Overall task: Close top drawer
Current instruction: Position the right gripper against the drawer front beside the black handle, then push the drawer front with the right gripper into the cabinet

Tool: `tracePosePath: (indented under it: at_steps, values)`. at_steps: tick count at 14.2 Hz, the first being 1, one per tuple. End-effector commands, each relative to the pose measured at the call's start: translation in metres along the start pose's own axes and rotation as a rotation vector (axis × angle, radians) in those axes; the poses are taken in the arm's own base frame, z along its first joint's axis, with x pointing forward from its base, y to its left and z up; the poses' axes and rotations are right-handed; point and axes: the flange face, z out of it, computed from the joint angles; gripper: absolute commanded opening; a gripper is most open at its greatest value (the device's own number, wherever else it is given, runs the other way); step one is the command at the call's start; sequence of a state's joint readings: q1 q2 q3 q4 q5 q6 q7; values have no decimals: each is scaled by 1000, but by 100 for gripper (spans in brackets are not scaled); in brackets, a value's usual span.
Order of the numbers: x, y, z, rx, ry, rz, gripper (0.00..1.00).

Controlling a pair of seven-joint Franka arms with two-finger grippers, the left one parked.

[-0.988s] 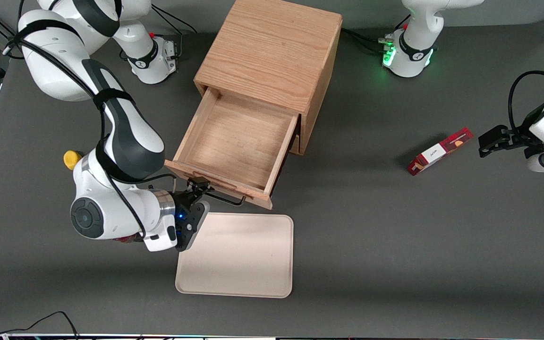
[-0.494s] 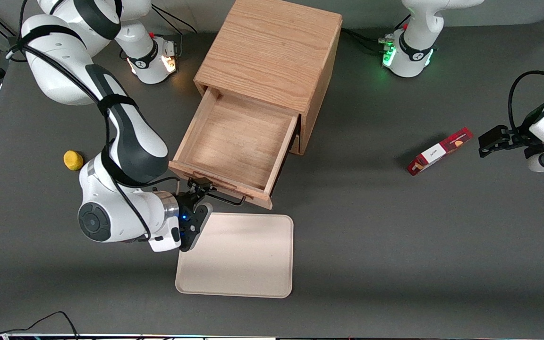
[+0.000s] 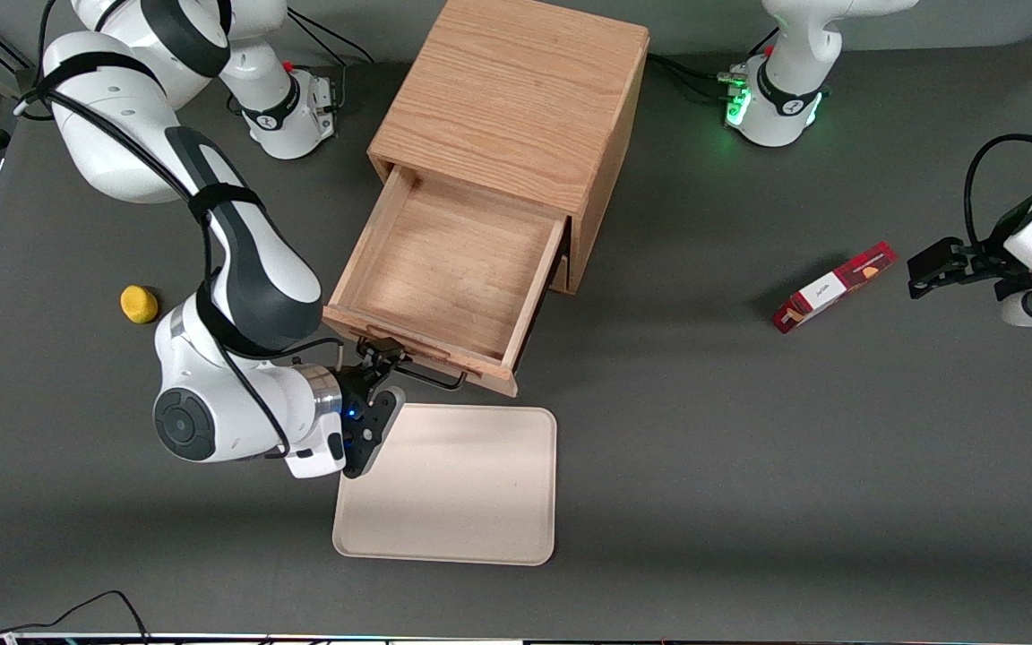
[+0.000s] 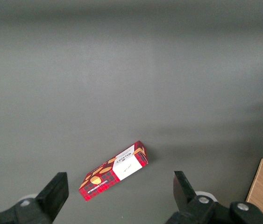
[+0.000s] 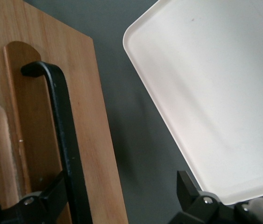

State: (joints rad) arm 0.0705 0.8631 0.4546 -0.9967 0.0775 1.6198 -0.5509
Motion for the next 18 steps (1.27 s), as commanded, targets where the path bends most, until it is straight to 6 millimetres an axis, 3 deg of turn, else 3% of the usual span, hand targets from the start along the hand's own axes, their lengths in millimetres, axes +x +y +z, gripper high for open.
tracePosePath:
  at_steps: [1, 8, 15, 18]
  values:
    - [3, -14, -6, 8, -2, 16, 100]
    - [0, -27, 5, 21, -34, 19, 100]
    - [1, -61, 14, 38, -64, 7, 100]
    - [-1, -76, 30, 18, -63, 0, 100]
